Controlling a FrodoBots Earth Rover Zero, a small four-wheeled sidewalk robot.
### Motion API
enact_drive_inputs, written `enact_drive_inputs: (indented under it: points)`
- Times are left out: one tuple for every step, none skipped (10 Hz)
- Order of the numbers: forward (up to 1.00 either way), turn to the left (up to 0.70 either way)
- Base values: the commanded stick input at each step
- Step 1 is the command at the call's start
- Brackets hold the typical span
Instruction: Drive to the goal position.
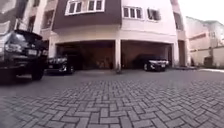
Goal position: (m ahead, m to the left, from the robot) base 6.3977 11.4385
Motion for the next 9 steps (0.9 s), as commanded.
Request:
enact_drive_inputs:
  points:
    - [0.0, 0.7]
    - [0.0, 0.7]
    - [0.0, 0.7]
    - [0.0, 0.0]
    - [0.0, 0.0]
    - [0.0, 0.0]
    - [0.0, 0.0]
    - [0.0, 0.0]
    - [0.0, 0.0]
